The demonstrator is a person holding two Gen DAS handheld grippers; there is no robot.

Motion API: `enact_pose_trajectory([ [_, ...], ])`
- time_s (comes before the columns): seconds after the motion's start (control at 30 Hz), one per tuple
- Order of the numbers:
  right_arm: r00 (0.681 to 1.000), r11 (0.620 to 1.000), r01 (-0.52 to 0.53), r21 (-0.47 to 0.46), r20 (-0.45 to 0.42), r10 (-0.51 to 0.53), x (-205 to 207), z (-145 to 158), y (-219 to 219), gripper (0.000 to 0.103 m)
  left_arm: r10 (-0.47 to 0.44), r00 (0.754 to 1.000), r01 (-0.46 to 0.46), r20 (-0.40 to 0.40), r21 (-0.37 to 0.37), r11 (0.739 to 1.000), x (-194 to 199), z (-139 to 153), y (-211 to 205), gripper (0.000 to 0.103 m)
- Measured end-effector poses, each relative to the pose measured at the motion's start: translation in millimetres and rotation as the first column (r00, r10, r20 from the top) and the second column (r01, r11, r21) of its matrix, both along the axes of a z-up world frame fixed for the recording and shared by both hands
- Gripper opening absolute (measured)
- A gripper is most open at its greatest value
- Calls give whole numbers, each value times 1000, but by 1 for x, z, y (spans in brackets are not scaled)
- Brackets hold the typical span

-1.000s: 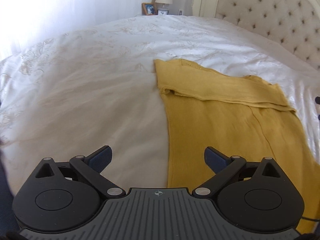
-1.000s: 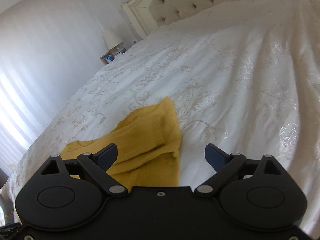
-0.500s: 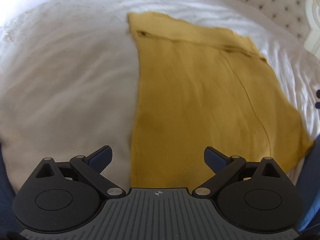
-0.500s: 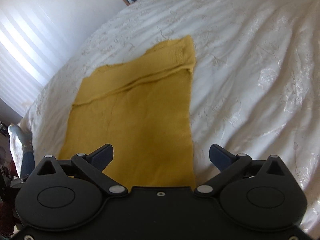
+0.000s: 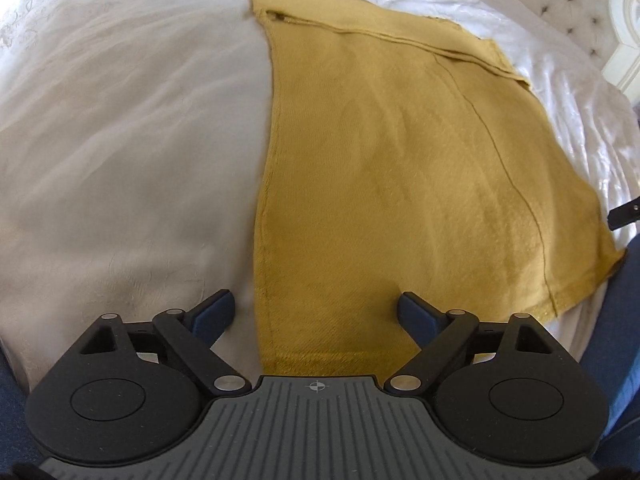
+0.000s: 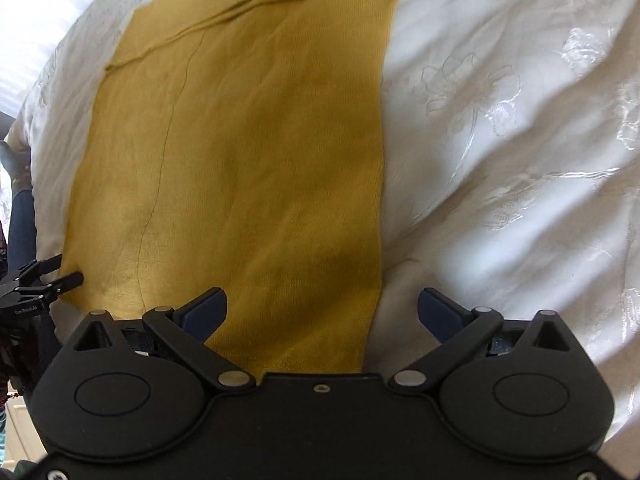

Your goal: Fold small clothes

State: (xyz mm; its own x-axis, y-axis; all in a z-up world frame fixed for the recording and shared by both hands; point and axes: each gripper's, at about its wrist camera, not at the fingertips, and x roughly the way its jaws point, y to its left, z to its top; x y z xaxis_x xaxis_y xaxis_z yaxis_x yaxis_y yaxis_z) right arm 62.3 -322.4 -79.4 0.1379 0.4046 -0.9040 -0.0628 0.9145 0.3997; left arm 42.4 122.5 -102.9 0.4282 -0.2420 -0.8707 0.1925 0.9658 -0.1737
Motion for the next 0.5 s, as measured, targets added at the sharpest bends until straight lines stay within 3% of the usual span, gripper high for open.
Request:
enact_pose_trajectory([
  [0.27, 994, 994, 47, 100, -102, -37, 4, -17, -8, 101, 1, 1000, -1, 7, -14, 1000, -5, -5, 3, 88],
  [0.4, 994, 993, 24, 115, -108, -11, 3, -18, -7, 97, 3, 1000, -3, 16, -19, 1000, -7, -2, 5, 72],
  [0.5, 993, 993, 5, 118, -115, 8, 3, -19, -5, 93, 7, 1000, -7, 11, -63, 998, -8, 0, 9, 59],
])
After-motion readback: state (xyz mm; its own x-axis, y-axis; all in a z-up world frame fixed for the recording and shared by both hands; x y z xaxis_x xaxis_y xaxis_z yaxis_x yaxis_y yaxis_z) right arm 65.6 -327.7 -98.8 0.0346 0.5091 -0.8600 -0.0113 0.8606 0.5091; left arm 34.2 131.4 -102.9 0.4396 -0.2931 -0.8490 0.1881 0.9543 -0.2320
